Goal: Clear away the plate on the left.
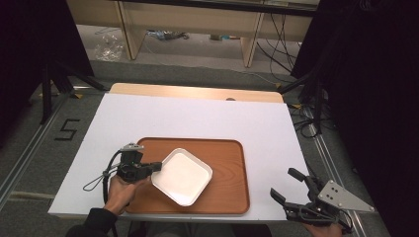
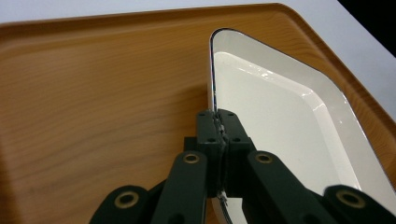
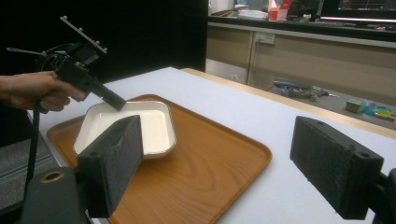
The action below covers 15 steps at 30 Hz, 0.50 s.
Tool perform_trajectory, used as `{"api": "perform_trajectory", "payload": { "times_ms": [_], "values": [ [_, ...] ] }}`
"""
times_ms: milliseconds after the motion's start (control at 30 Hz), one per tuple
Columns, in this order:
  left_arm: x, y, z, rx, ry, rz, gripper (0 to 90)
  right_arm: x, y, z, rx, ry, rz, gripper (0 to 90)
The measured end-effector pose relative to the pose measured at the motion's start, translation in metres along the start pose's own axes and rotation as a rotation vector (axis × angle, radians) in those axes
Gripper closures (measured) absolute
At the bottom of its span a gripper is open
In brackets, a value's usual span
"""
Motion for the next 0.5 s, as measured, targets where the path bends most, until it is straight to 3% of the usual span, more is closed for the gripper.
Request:
{"api": "perform_trajectory", "payload": {
  "times_ms": [67,167,267,367,500],
  "values": [
    [0.002,0.002,-0.001,0.001,-0.008,-0.001,88.1,0.001,-0.001,0.000,0.003,0.006,-0.009,17.9],
    [0.008,0.009,-0.003,0.034,-0.018,0.044,88.1,0.000,0.000,0.000,0.001,-0.002,0.000,17.9],
    [0.012,0.011,-0.005,0.030,-0.018,0.050,88.2,0.000,0.000,0.000,0.000,-0.007,0.001,17.9],
    [0.013,0.014,-0.005,0.052,-0.029,0.065,88.1,0.000,0.000,0.000,0.001,0.002,-0.006,17.9],
    [0.016,0.019,-0.004,0.065,-0.035,0.108,87.9,0.000,0.000,0.001,0.000,-0.007,0.001,17.9]
  ]
}}
Point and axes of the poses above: each handheld gripper's, and its own axes: x roughly forward along the jaws, y roughly out of its underside, z roughly to its left, the point moved 7 cm from there along x, roughly forward along the jaws, and after that the axes turned 2 degrees about -x, right-handed, at the moved point
